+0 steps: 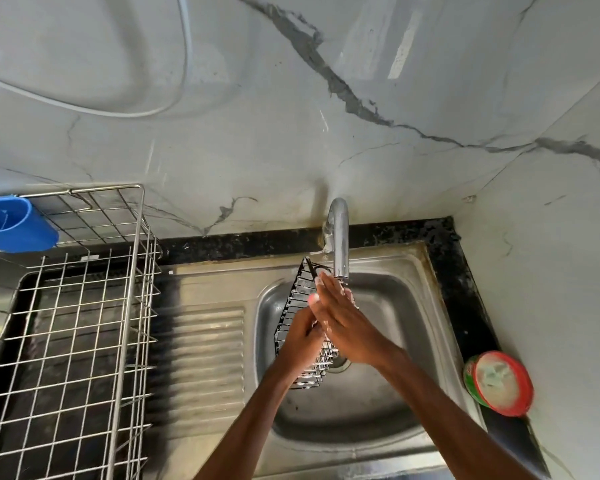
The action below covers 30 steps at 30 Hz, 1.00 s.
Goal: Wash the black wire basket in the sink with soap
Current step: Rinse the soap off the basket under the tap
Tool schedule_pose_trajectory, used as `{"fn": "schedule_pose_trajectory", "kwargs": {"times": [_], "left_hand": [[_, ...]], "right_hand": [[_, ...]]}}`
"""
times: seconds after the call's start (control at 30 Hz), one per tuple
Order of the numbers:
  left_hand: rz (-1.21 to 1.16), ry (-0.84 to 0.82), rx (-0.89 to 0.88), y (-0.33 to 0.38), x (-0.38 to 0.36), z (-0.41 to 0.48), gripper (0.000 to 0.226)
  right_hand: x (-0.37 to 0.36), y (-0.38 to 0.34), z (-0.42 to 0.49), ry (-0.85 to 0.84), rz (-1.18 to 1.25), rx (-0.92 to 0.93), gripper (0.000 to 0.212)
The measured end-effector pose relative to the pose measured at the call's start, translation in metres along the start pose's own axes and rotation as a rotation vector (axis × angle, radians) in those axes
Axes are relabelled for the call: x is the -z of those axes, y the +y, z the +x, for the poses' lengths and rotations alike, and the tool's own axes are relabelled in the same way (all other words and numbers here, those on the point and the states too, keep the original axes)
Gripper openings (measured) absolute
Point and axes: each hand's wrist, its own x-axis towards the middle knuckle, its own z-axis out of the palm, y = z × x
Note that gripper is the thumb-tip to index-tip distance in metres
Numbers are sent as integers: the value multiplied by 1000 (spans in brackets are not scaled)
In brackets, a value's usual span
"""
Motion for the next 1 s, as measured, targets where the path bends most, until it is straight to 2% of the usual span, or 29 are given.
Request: {"fn": "schedule_pose_trajectory", "kwargs": {"times": [0.13,0.23,0.3,0.37,0.47,0.53,0.6,0.7,0.73,0.83,0.93,1.0], "left_hand": [[47,-3,-11,2,-3,-5,25],[82,-17,21,5,-3,-6,30],[89,5,27,20,-1,-9,33],[43,46,29,34,3,-12,31],[-55,77,74,36,10,-12,34],[-61,34,86,24,14,-13,35],[-10,-26,104,17,12,-14,29],[30,-103,79,25,9,-14,30],[25,-126,93,30,8,-13,32],[45,-194,171,35,11,-4,43],[111,-198,180,38,15,7,26],[79,-171,183,40,13,11,28]], "right_hand": [[24,-3,45,-89,91,-135,66],[29,12,69,-85,273,-283,93],[25,34,83,-49,439,-325,101],[24,44,83,12,542,-381,93],[27,45,68,15,745,-442,76],[31,47,61,22,789,-471,80],[33,43,60,84,715,-476,75],[35,35,62,236,526,-484,40],[35,34,63,273,464,-487,34],[35,27,65,318,359,-464,47],[37,21,70,324,272,-448,49],[38,18,71,311,247,-446,47]]}}
